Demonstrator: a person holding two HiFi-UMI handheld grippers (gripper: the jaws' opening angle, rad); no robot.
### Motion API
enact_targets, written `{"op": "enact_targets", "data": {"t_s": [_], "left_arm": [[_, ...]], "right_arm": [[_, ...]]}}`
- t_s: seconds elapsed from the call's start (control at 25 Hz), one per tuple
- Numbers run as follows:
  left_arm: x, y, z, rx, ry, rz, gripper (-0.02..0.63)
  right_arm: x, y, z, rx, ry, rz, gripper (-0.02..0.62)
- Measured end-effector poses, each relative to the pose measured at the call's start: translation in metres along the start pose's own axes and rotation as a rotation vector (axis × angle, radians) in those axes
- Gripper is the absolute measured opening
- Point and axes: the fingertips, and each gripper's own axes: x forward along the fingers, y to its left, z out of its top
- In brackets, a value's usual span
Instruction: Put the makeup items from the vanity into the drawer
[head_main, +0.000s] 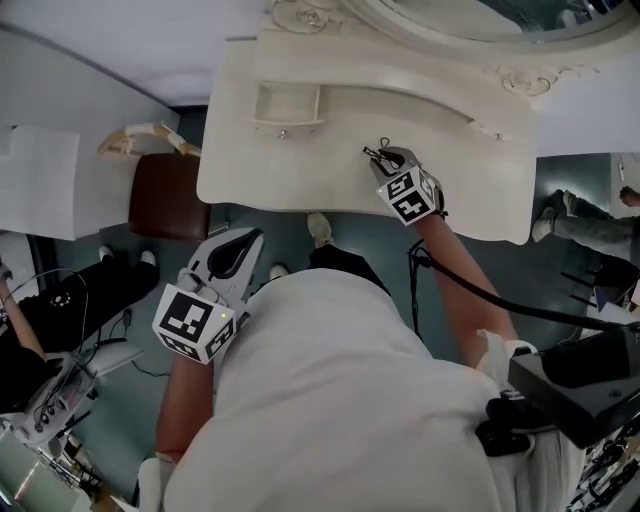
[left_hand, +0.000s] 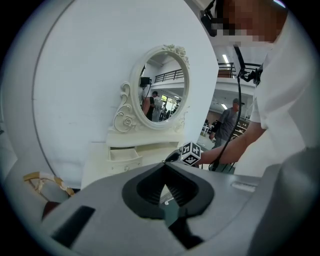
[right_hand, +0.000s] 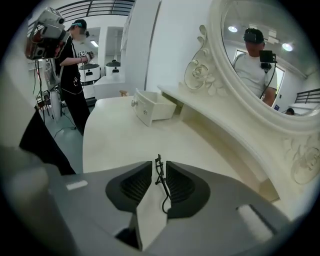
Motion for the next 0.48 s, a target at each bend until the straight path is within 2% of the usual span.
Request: {"op": "enact_targets", "data": {"t_s": [0.2, 0.32, 0.48], "left_arm": [[0.014, -0.001, 0.003, -0.009, -0.006, 0.037, 0.003], [0.020, -0.002, 0.003, -0.013, -0.015, 0.057, 0.003], [0.024, 0.001, 0.005, -0.024, -0.023, 0.076, 0.003]], "right_arm": [[0.018, -0.007, -0.008, -0.029, 0.011, 0.027, 0.073], [0.021, -0.009, -0.011, -0.047, 0.013, 0.031, 0.032], [0.018, -0.010, -0.008, -0.060, 0.005, 0.044, 0.023]]}}
